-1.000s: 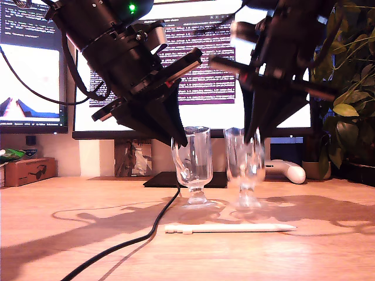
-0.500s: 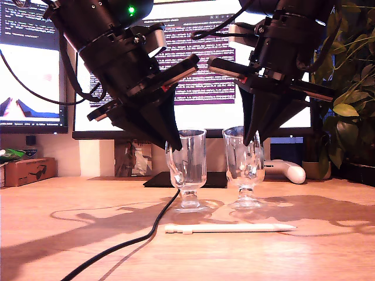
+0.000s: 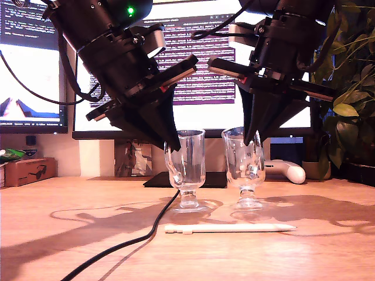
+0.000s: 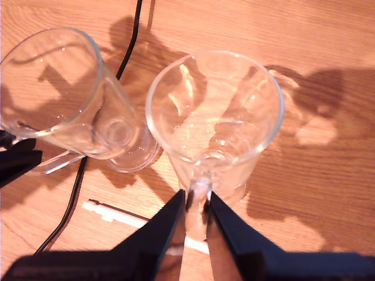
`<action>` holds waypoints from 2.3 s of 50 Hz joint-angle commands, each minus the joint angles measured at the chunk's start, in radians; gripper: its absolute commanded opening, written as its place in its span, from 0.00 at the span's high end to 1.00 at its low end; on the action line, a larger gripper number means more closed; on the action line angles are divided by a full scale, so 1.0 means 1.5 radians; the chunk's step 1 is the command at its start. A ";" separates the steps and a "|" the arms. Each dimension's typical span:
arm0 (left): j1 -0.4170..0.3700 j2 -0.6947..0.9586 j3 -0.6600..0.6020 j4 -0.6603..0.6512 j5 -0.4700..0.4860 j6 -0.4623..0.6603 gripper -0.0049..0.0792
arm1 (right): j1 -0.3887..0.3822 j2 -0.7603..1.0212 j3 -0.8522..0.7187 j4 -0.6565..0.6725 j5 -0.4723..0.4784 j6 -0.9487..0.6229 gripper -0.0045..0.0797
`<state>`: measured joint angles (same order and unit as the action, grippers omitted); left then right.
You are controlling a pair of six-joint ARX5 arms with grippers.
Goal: Pick the small glass cups in front of you with each of your hands, and place them behind the white pen
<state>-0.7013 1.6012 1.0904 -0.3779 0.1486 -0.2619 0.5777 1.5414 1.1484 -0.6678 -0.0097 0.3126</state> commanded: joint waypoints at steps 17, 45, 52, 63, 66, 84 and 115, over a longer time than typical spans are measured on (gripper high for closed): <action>-0.014 -0.003 0.016 -0.021 0.020 0.003 0.93 | 0.006 -0.004 0.018 -0.043 -0.003 0.001 0.77; -0.027 -0.002 0.016 -0.030 -0.043 0.021 0.91 | 0.006 -0.006 0.018 -0.085 -0.007 0.001 0.69; -0.027 0.006 0.016 -0.020 -0.056 0.023 0.91 | 0.006 -0.020 0.018 -0.085 -0.012 -0.003 0.69; -0.027 0.037 0.016 -0.025 -0.057 0.022 0.91 | 0.005 -0.058 0.022 -0.087 -0.012 -0.005 0.69; -0.028 0.041 0.016 -0.018 -0.057 0.018 0.91 | 0.005 -0.069 0.024 -0.089 -0.012 -0.007 0.69; -0.035 0.041 0.016 -0.028 -0.046 0.018 0.76 | -0.010 -0.107 0.051 -0.104 -0.011 -0.016 0.69; -0.041 -0.023 0.016 -0.074 -0.005 0.023 0.71 | -0.012 -0.125 0.055 -0.114 -0.011 -0.017 0.69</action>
<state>-0.7593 1.5982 1.1137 -0.4801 0.1379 -0.2348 0.5579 1.3815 1.2156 -0.8406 -0.0265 0.2905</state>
